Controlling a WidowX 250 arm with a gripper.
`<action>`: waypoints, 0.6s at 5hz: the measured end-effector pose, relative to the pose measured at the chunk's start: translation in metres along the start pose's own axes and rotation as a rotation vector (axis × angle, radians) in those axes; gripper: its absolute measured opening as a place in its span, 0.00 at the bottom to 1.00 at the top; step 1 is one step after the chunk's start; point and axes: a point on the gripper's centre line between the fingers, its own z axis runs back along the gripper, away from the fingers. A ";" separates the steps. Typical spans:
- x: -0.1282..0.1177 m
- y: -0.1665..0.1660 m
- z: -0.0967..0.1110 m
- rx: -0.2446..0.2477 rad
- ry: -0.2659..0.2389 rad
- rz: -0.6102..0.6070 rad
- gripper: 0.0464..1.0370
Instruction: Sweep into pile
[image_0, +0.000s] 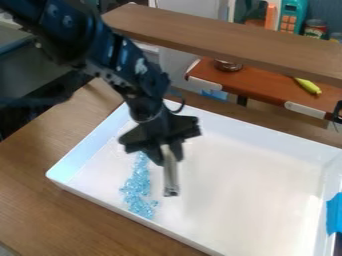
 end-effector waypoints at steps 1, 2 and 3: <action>-0.002 -0.024 -0.014 -0.036 0.007 -0.076 0.29; -0.012 -0.009 -0.037 0.043 0.045 -0.137 0.29; -0.008 -0.002 -0.041 0.060 0.034 -0.173 0.29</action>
